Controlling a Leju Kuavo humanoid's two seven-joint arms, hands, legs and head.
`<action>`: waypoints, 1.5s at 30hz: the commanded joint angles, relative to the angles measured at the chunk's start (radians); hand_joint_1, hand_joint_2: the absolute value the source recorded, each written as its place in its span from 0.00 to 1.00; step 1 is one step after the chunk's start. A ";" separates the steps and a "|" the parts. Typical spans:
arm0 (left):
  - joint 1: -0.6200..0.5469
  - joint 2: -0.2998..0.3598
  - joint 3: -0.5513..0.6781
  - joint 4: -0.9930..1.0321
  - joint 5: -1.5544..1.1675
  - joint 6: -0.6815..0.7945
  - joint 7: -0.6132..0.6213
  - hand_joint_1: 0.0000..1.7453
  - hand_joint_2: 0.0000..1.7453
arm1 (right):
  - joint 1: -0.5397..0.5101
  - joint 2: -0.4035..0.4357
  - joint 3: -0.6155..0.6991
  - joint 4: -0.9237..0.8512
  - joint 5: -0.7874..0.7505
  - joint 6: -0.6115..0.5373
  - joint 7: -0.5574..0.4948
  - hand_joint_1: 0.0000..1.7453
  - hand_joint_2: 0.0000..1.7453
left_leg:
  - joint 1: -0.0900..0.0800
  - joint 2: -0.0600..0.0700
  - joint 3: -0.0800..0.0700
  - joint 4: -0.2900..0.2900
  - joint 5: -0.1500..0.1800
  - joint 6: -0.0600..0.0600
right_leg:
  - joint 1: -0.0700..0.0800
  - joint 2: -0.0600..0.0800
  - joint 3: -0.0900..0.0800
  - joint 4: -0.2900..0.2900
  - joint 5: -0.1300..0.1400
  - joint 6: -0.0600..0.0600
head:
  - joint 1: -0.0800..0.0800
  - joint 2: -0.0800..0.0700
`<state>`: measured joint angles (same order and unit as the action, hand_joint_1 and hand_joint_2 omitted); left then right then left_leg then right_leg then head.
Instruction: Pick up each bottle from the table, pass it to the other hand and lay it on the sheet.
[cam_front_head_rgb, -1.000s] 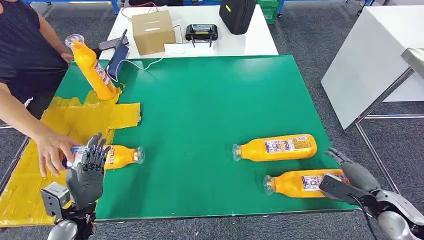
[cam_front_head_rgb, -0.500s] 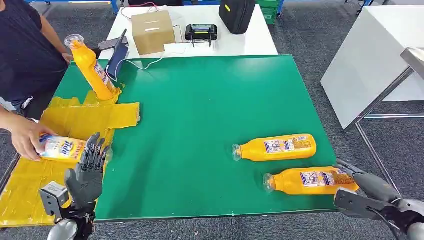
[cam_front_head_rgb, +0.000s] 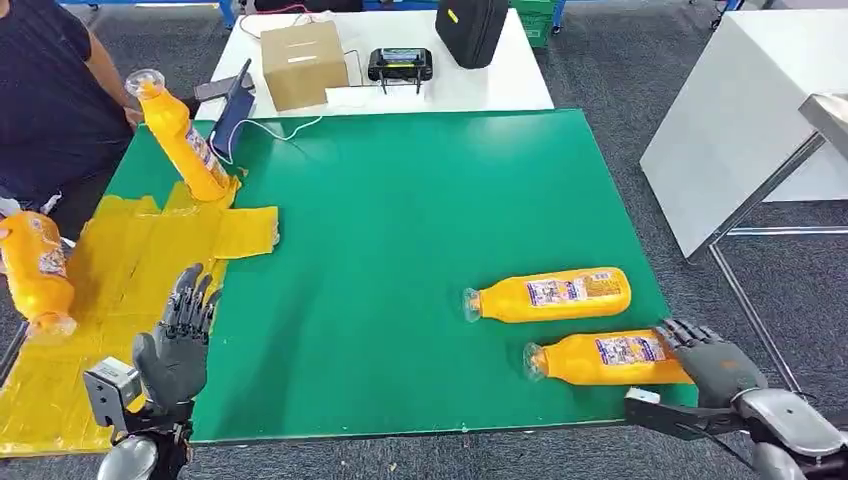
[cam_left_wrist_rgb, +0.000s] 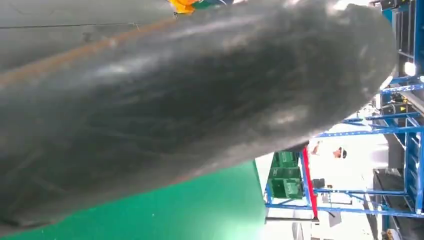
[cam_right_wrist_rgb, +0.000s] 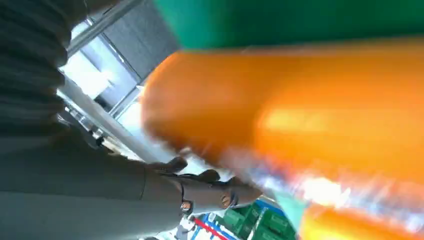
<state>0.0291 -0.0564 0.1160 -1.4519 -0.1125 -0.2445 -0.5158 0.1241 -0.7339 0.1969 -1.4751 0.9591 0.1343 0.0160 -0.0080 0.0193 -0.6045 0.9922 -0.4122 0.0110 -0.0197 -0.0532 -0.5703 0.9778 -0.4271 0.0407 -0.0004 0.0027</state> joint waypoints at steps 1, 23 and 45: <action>-0.022 -0.009 -0.010 0.029 0.008 -0.017 0.020 0.00 0.00 | -0.167 0.194 0.103 0.270 0.051 -0.015 -0.022 0.00 1.00 | 0.004 0.001 0.005 -0.002 -0.001 -0.002 | 0.004 0.006 0.006 -0.006 0.001 -0.002 | 0.000 0.000; -0.114 0.023 -0.055 0.157 0.034 -0.022 0.011 0.00 0.00 | -0.221 0.099 0.246 0.421 -0.122 0.126 -0.094 1.00 1.00 | 0.004 0.006 0.021 -0.002 -0.003 0.004 | 0.004 0.010 0.011 -0.009 0.003 -0.001 | 0.001 0.000; -0.115 0.012 -0.076 0.173 0.120 -0.065 0.030 0.00 0.00 | -0.296 0.423 0.138 0.364 -0.581 0.124 -0.293 1.00 1.00 | 0.006 0.008 0.020 -0.003 -0.004 0.003 | 0.006 0.013 0.013 -0.013 0.004 0.000 | 0.001 0.000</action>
<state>-0.0528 -0.0477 0.0832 -1.3519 -0.0488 -0.2816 -0.5081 -0.1467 -0.6622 0.3807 -1.1444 0.6558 0.2705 -0.1355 -0.0055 0.0284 -0.5871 0.9922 -0.4169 0.0167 -0.0173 -0.0437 -0.5509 0.9698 -0.4251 0.0433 0.0008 0.0027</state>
